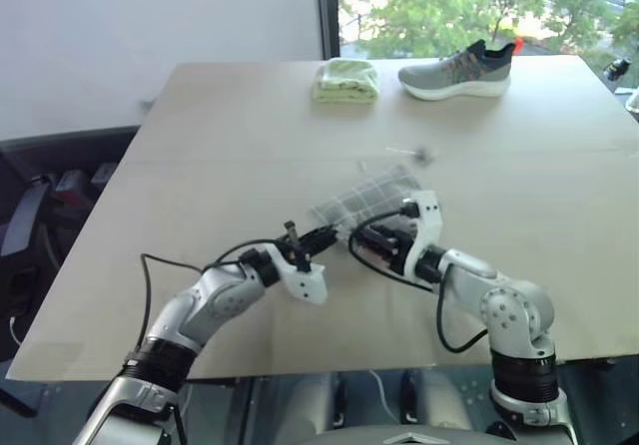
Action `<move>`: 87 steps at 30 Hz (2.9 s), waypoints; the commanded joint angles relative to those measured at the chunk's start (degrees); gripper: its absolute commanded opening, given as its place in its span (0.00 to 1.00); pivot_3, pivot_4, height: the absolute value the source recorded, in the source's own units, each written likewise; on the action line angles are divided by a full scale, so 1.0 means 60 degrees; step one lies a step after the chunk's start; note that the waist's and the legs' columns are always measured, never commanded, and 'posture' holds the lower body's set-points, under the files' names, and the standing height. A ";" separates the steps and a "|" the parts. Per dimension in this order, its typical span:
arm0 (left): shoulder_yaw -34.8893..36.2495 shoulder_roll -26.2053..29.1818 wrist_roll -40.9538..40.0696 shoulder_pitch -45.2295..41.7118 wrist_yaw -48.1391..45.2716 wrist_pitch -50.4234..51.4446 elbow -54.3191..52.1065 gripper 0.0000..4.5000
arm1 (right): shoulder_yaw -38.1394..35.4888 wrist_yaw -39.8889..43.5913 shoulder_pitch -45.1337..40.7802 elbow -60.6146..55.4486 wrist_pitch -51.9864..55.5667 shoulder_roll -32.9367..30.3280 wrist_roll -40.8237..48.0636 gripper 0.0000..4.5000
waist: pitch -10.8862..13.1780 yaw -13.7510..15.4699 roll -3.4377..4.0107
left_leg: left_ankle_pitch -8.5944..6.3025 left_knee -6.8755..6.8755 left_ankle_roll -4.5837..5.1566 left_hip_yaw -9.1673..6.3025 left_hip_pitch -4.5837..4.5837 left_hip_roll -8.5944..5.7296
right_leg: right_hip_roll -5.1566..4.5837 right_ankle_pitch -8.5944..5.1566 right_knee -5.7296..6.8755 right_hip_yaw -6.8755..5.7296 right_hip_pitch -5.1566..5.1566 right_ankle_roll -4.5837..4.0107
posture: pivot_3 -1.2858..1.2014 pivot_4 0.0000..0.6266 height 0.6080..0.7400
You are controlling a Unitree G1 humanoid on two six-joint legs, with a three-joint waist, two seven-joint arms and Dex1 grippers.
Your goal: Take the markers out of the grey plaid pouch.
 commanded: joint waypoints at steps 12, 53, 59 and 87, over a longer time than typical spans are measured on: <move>-0.0513 -0.0070 0.0180 0.0331 -0.0201 0.0092 -0.0120 0.00 | -0.1589 -0.0957 -0.0484 0.0442 0.0102 0.1057 0.2306 0.02 | 0.0003 -0.0010 0.0004 | 0.0000 -0.0035 -0.0001 0.0001 -0.0004 0.0000 | -0.0001 -0.0001 -0.0007 0.0000 -0.0016 0.0000 | 0.52 0.24 1.00; -0.0721 -0.0198 0.0290 0.0229 -0.0153 0.0140 -0.0085 0.00 | 0.0839 0.0341 -0.0959 0.0412 0.0120 -0.1824 0.1326 0.01 | 0.0013 -0.0004 -0.0004 | -0.0002 -0.0035 0.0003 0.0001 -0.0011 -0.0001 | -0.0007 -0.0007 -0.0016 -0.0003 -0.0017 0.0009 | 0.52 0.24 1.00; -0.0703 -0.0169 0.0282 0.0287 -0.0139 0.0160 -0.0119 0.00 | 0.0725 0.0428 -0.0954 0.0376 0.0056 -0.1794 0.1237 0.01 | 0.0013 -0.0005 -0.0004 | -0.0002 -0.0035 0.0003 0.0001 -0.0011 -0.0001 | -0.0008 -0.0007 -0.0016 -0.0003 -0.0017 0.0009 | 0.52 0.24 1.00; 0.0094 0.0067 -0.1510 -0.0198 -0.0483 0.0548 -0.0029 0.00 | -0.1738 -0.2099 -0.1151 0.1084 -0.4097 -0.2173 -0.2512 0.01 | 0.0136 -0.0025 -0.0042 | 0.0002 -0.0035 -0.0001 0.0008 -0.0024 0.0004 | 0.0011 -0.0008 -0.0007 -0.0004 -0.0023 0.0011 | 0.52 0.24 1.00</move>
